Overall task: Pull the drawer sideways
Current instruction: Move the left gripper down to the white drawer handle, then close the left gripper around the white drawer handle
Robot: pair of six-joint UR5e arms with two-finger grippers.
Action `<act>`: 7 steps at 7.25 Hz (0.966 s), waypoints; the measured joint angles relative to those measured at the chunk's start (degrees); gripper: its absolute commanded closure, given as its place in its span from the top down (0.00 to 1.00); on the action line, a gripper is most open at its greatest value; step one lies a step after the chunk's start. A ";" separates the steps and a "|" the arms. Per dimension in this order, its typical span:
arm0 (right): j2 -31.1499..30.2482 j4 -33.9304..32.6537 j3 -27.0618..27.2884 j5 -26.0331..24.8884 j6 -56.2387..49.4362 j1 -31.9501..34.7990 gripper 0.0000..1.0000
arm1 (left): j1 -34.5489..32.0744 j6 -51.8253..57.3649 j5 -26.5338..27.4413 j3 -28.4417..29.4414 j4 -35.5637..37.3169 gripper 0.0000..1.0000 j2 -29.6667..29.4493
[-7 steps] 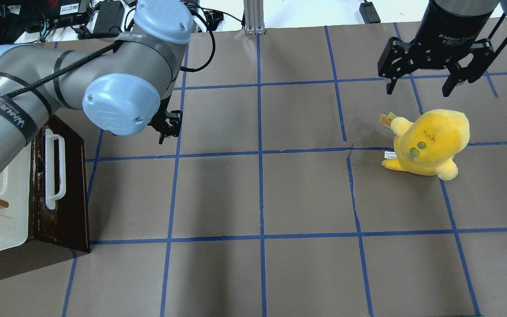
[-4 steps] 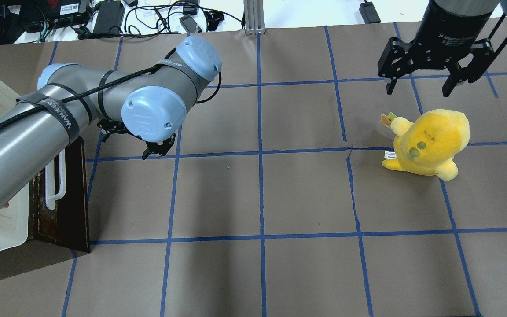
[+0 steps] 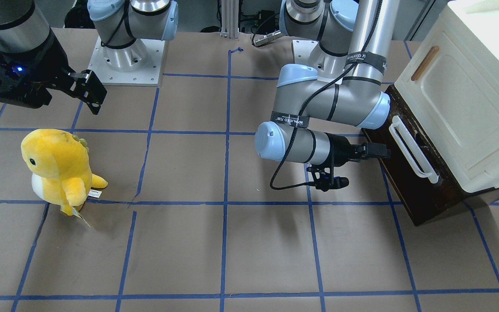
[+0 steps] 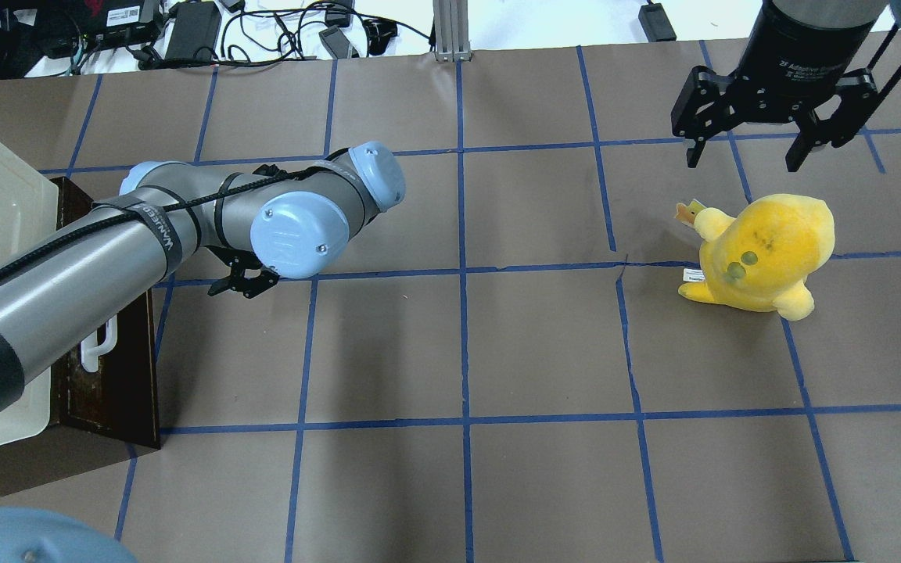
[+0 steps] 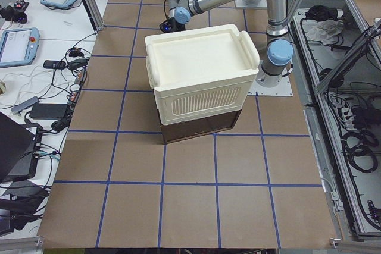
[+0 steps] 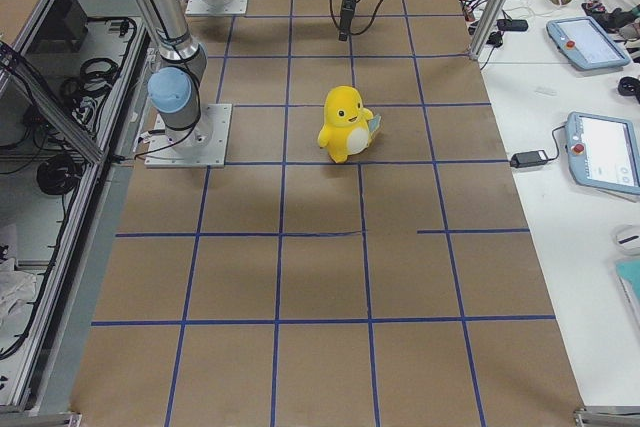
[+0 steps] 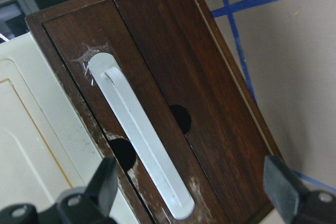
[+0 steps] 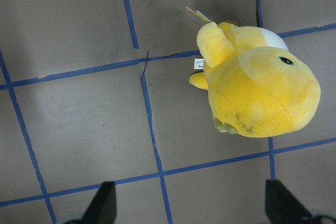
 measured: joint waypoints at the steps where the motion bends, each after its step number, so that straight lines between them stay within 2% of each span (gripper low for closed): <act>1: 0.00 0.00 0.00 0.00 0.00 0.01 1.00 | 1.91 -0.86 2.39 -0.45 -1.47 1.00 -0.75; 5: 0.00 0.00 0.00 0.00 0.00 0.01 1.00 | 7.52 -2.21 6.12 -0.72 -5.03 0.94 -2.39; 6: 0.00 0.00 0.00 0.00 0.00 0.00 1.00 | 7.98 -2.33 6.48 -0.81 -5.30 0.85 -2.49; 7: 0.00 0.00 0.00 0.00 0.00 0.00 1.00 | 8.16 -2.53 6.69 -0.94 -5.40 0.81 -2.55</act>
